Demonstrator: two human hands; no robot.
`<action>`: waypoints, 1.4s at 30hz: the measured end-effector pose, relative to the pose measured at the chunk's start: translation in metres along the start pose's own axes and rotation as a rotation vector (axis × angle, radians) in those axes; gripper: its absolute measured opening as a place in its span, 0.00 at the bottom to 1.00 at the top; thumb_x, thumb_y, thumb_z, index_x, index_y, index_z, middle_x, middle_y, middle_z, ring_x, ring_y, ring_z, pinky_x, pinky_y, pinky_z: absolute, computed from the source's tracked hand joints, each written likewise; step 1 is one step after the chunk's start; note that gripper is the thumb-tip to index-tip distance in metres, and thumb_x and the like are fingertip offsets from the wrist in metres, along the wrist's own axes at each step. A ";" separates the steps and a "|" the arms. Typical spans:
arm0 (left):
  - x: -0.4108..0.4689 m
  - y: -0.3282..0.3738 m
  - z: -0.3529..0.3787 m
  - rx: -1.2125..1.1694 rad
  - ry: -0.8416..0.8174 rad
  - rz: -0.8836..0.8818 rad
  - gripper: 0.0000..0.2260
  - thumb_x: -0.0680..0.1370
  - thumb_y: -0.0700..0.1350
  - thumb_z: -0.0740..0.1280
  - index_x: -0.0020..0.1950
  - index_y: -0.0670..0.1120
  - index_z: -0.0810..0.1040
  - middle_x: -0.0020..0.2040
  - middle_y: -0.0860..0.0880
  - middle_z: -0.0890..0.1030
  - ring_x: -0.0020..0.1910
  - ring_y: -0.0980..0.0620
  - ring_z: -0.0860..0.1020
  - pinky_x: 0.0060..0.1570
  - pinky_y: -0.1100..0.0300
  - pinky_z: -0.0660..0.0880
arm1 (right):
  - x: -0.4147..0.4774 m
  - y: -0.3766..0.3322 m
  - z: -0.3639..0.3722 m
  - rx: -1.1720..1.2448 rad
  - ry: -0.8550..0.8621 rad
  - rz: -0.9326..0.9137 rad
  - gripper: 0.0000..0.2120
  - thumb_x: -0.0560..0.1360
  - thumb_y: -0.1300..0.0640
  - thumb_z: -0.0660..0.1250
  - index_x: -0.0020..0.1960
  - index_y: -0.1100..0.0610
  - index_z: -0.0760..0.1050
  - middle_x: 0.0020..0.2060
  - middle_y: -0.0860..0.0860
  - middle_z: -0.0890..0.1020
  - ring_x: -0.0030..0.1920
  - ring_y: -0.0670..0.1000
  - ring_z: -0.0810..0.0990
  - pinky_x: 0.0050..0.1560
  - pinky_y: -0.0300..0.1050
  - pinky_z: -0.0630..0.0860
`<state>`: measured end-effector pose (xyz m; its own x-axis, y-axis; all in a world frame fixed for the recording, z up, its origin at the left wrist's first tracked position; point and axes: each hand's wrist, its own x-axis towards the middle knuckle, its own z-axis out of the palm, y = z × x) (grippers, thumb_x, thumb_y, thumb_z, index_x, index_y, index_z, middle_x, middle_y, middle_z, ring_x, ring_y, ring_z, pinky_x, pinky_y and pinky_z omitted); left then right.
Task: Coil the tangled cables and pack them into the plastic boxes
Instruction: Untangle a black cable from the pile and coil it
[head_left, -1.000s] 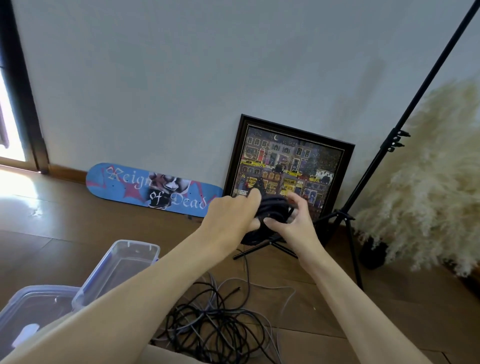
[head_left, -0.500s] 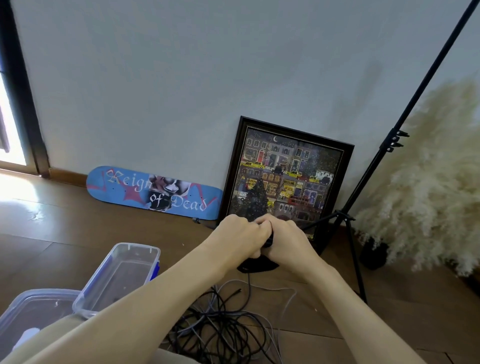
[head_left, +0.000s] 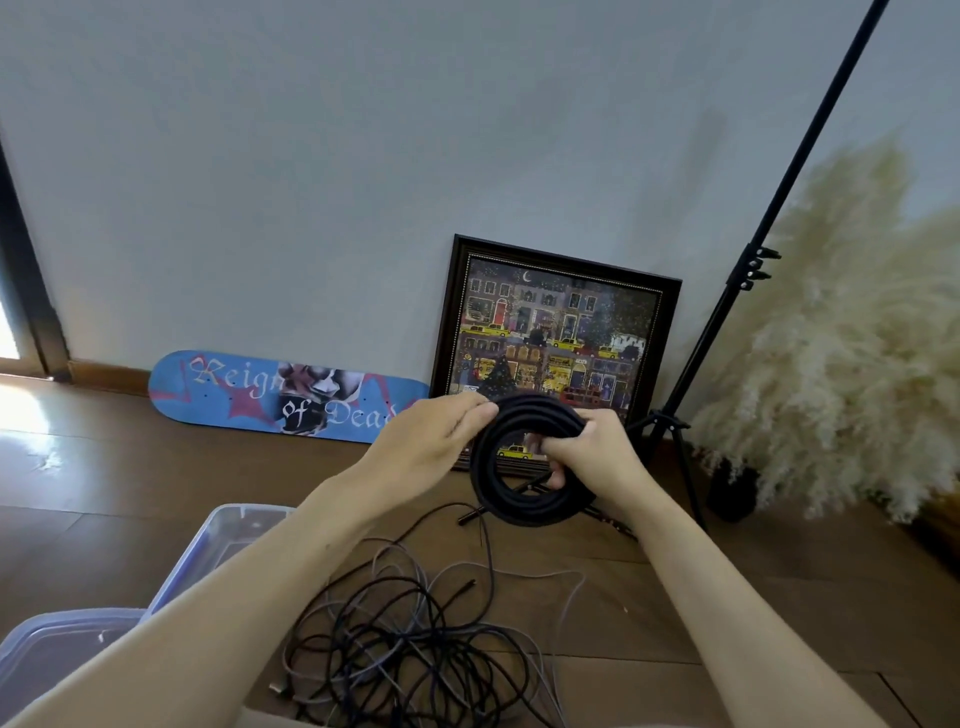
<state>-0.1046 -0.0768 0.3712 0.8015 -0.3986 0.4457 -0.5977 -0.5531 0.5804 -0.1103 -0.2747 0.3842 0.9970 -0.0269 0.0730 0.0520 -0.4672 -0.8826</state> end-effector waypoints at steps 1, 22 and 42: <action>0.002 0.000 0.001 -0.056 0.024 0.003 0.15 0.82 0.51 0.53 0.54 0.47 0.78 0.46 0.50 0.80 0.48 0.54 0.77 0.52 0.52 0.73 | 0.001 0.001 0.000 0.047 0.010 0.027 0.05 0.73 0.68 0.69 0.47 0.70 0.78 0.35 0.70 0.78 0.22 0.52 0.73 0.30 0.47 0.75; 0.010 -0.004 -0.002 -0.500 -0.079 -0.135 0.07 0.77 0.50 0.64 0.53 0.54 0.80 0.51 0.47 0.83 0.51 0.54 0.80 0.55 0.62 0.73 | -0.001 -0.003 0.009 0.413 0.024 0.259 0.08 0.71 0.75 0.63 0.48 0.70 0.77 0.38 0.63 0.75 0.19 0.50 0.68 0.24 0.40 0.70; 0.001 0.010 -0.001 -0.503 -0.061 -0.510 0.20 0.74 0.57 0.66 0.60 0.48 0.71 0.52 0.49 0.78 0.48 0.54 0.78 0.46 0.60 0.75 | -0.002 -0.001 0.004 0.539 0.083 0.288 0.08 0.72 0.75 0.61 0.41 0.67 0.77 0.21 0.53 0.72 0.18 0.48 0.67 0.25 0.39 0.69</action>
<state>-0.1098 -0.0822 0.3779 0.9735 -0.2286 0.0054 -0.0716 -0.2826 0.9566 -0.1121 -0.2704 0.3827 0.9686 -0.1645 -0.1863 -0.1751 0.0805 -0.9813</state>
